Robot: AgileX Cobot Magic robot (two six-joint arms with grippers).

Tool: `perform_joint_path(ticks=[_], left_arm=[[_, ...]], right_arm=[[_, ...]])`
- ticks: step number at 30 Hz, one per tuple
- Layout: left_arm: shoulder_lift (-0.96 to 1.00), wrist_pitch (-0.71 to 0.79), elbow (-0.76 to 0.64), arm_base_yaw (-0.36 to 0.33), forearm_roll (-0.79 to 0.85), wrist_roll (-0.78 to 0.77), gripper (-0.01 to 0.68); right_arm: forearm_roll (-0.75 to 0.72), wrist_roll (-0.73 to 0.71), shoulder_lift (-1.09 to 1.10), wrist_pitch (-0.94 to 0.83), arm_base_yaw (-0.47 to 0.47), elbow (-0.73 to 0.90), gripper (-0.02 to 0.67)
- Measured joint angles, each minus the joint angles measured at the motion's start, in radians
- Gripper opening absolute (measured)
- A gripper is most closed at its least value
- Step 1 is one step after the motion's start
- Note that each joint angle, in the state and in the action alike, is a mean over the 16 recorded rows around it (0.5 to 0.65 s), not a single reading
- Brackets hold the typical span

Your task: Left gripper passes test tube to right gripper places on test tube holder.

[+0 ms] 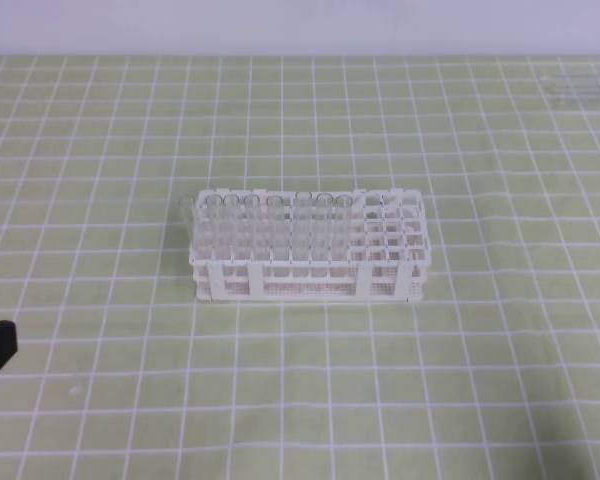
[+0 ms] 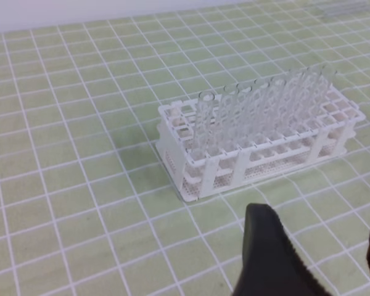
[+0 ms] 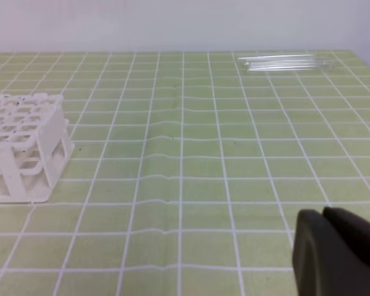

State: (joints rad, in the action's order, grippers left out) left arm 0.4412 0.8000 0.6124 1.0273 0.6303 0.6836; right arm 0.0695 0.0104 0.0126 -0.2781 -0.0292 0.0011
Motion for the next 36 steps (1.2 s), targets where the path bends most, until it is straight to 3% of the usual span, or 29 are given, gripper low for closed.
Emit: perform_joint_path(ticks=[25,31,36], left_arm=[[-0.009,0.005,0.000,-0.009,0.012,-0.007,0.031],[-0.050,-0.018,0.000,-0.072,0.011,-0.016,0.029],[-0.110,-0.090,-0.008,-0.210,-0.040,-0.088,0.027]], right_arm=[[0.002,-0.016,0.000,-0.001,0.000,0.000,-0.002],[0.002,-0.016,0.000,-0.001,0.000,0.000,-0.002],[0.002,-0.016,0.000,-0.001,0.000,0.000,-0.002]])
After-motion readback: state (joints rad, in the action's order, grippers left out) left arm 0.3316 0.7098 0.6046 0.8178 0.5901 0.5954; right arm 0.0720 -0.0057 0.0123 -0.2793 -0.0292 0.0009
